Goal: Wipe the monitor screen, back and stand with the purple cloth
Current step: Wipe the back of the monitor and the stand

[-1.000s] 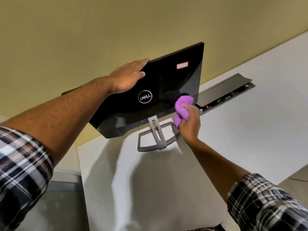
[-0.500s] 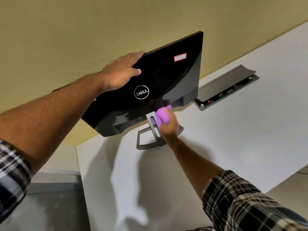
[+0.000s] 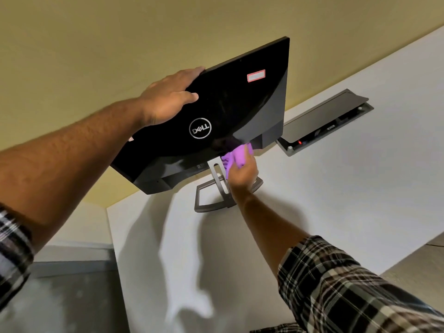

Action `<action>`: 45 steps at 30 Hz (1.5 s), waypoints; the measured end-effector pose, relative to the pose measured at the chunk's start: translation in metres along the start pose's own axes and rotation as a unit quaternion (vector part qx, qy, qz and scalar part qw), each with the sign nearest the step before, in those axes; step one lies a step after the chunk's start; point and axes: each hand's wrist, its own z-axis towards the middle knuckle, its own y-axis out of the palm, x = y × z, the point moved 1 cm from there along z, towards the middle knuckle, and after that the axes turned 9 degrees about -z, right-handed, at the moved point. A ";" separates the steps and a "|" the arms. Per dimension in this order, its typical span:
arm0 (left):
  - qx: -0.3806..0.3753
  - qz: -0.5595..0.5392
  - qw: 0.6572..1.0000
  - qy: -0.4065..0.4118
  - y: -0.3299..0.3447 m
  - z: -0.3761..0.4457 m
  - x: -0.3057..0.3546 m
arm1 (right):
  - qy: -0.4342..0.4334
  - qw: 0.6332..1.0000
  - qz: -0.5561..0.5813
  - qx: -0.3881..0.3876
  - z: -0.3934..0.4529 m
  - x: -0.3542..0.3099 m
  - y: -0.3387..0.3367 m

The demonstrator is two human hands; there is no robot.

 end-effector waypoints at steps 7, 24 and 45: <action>0.003 0.005 1.000 -0.004 -0.002 0.003 0.001 | -0.235 0.920 -0.300 -0.096 0.024 0.027 -0.025; -0.001 0.003 1.000 -0.014 -0.008 0.004 -0.005 | -0.218 0.828 -0.436 -0.278 0.048 0.022 -0.020; 0.024 0.032 0.999 -0.017 -0.003 0.006 0.003 | -0.096 0.973 -0.185 -0.098 0.012 0.030 0.013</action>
